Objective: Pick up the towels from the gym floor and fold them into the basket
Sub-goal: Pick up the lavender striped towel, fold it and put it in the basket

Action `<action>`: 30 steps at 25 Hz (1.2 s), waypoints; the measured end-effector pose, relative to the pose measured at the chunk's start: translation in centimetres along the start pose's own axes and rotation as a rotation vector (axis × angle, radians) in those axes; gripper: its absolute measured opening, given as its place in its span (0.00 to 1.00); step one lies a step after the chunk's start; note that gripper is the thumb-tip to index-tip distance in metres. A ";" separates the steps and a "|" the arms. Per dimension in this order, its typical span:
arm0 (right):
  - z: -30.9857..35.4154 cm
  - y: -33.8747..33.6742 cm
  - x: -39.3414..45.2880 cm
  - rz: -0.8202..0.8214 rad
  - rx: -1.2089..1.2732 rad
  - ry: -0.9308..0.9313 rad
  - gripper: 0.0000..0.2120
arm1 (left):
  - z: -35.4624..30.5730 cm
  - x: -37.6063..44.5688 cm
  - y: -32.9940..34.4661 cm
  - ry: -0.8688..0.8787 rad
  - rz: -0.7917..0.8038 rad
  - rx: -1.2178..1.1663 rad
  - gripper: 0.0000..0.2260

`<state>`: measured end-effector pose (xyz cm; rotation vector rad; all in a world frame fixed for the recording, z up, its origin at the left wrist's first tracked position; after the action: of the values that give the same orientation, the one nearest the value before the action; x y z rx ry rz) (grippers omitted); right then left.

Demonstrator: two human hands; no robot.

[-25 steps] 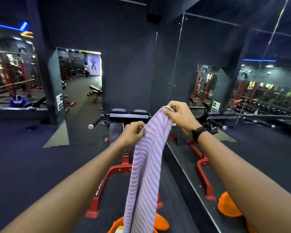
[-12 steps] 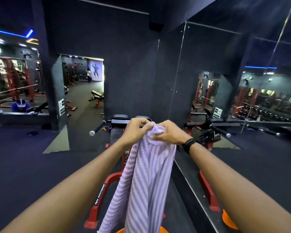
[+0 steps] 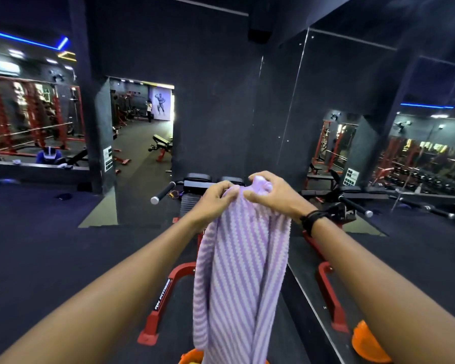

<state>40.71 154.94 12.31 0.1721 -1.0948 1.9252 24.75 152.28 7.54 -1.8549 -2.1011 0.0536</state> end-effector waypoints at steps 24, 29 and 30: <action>-3.1 -1.0 -1.3 0.015 -0.255 -0.011 0.14 | 1.0 0.3 -0.6 0.069 -0.082 0.353 0.09; -3.7 -2.4 -2.1 -0.254 0.084 0.077 0.12 | 6.6 -0.7 -1.8 -0.154 0.082 0.766 0.12; -3.7 -2.6 -2.2 -0.293 0.149 0.081 0.13 | 8.0 -0.8 -2.2 -0.199 0.103 0.773 0.14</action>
<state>45.03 156.93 10.62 0.3165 -0.8230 1.7331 20.52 152.68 0.33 -1.4973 -1.7185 0.9603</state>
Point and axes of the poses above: each hand's wrist, its own x-axis towards the middle knuckle, its own y-axis out of the palm, z = x × y, the point moved 4 cm from there along x, towards the middle knuckle, and after that the axes turned 13 degrees about -y, right-handed, at the moved point
